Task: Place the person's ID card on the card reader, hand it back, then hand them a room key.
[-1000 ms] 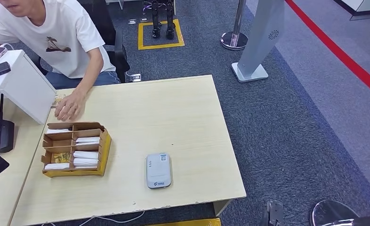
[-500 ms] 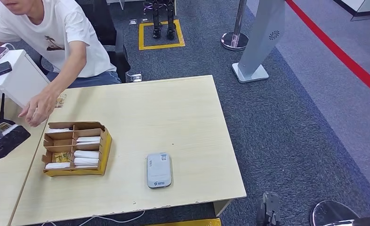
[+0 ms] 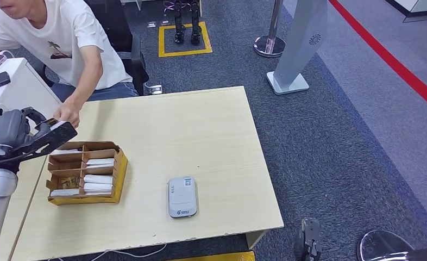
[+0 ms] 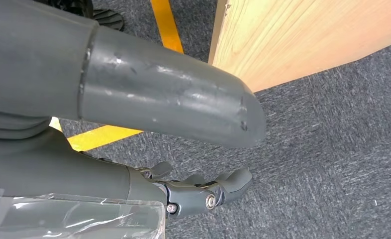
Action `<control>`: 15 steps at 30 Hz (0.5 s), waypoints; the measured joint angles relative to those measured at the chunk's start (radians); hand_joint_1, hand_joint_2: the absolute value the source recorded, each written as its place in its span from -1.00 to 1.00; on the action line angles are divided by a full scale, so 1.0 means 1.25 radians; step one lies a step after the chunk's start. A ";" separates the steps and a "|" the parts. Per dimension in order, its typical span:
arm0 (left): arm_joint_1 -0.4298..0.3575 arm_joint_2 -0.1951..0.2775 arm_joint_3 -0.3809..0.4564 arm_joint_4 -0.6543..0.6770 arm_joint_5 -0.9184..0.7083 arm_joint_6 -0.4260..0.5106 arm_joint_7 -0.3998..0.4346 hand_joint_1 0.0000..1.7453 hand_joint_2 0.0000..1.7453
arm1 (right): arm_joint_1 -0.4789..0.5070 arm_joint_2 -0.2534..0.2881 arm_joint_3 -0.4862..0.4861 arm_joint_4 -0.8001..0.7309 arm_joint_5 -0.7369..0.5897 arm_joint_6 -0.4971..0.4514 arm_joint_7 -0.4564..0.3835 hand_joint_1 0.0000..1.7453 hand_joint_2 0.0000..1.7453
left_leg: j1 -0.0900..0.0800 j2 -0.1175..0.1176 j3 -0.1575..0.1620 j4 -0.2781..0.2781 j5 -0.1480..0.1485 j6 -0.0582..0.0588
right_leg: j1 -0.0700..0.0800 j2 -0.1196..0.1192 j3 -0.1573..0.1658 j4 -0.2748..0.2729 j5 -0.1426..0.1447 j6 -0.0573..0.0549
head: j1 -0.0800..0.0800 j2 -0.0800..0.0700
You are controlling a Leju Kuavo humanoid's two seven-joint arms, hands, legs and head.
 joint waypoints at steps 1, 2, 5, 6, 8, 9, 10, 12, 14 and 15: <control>-0.002 -0.003 -0.005 0.002 0.003 0.000 -0.001 1.00 1.00 | 0.000 0.000 0.000 0.000 -0.001 0.000 0.000 -1.00 -1.00 | 0.000 0.000 0.000 0.000 0.000 0.000 | 0.000 0.000 0.000 0.000 0.000 0.000 | 0.000 0.000; -0.003 -0.005 -0.009 0.003 0.005 0.000 -0.002 1.00 1.00 | 0.000 0.000 0.000 0.000 -0.001 -0.001 0.000 -1.00 -1.00 | 0.000 0.000 0.000 0.000 0.000 0.000 | 0.000 0.001 0.000 0.000 0.000 0.000 | 0.000 0.000; -0.003 -0.010 -0.020 0.004 0.010 0.000 -0.003 1.00 1.00 | 0.000 0.000 0.001 0.000 -0.003 -0.001 -0.001 -1.00 -1.00 | 0.000 0.001 0.000 0.000 0.000 0.000 | 0.000 0.001 -0.001 0.000 0.000 0.000 | 0.000 0.000; -0.003 -0.011 -0.023 0.004 0.012 0.000 -0.003 0.67 1.00 | 0.000 0.000 0.001 0.000 -0.004 -0.001 -0.001 -1.00 -1.00 | 0.000 0.001 0.000 0.000 0.000 0.000 | 0.000 0.001 -0.001 0.000 0.000 0.000 | 0.000 0.000; -0.003 -0.012 -0.027 0.004 0.020 0.002 -0.001 -0.16 1.00 | 0.000 0.000 0.002 0.000 -0.006 -0.001 -0.002 -1.00 -1.00 | 0.000 0.001 0.000 0.000 0.000 0.000 | 0.000 0.001 -0.001 0.000 0.000 0.000 | 0.000 0.000; -0.003 -0.012 -0.028 0.004 0.025 0.004 0.001 -0.66 1.00 | 0.000 0.000 0.002 0.000 -0.008 -0.001 -0.002 -1.00 -1.00 | 0.000 0.001 0.000 0.000 0.000 0.000 | 0.000 0.001 -0.001 0.000 0.000 0.000 | 0.000 0.000; -0.003 -0.013 -0.028 0.004 0.029 0.007 0.003 -0.83 1.00 | 0.001 0.000 0.003 0.000 -0.009 -0.002 -0.002 -1.00 -1.00 | 0.000 0.002 0.000 0.000 0.000 0.000 | 0.000 0.002 -0.001 0.000 0.000 0.000 | 0.000 0.000; -0.003 -0.016 -0.028 0.004 0.034 0.018 0.007 -1.00 0.00 | 0.001 0.000 0.003 0.000 -0.011 -0.003 -0.002 -1.00 -1.00 | 0.000 0.001 0.000 0.000 0.000 0.000 | 0.000 0.001 -0.001 0.000 0.000 0.000 | 0.000 0.000; -0.003 -0.019 -0.029 0.003 0.036 0.027 0.010 -1.00 -1.00 | 0.001 0.000 0.003 0.000 -0.012 -0.004 -0.002 -1.00 -1.00 | 0.000 0.001 0.000 0.000 0.000 0.000 | 0.000 0.001 -0.001 0.000 0.000 0.000 | 0.000 0.000; -0.003 -0.020 -0.029 0.003 0.038 0.029 0.012 -1.00 -1.00 | 0.002 0.000 0.003 0.000 -0.014 -0.004 -0.002 -1.00 -1.00 | 0.000 0.001 0.000 0.000 0.000 0.000 | 0.000 0.001 -0.001 0.000 0.000 0.000 | 0.000 0.000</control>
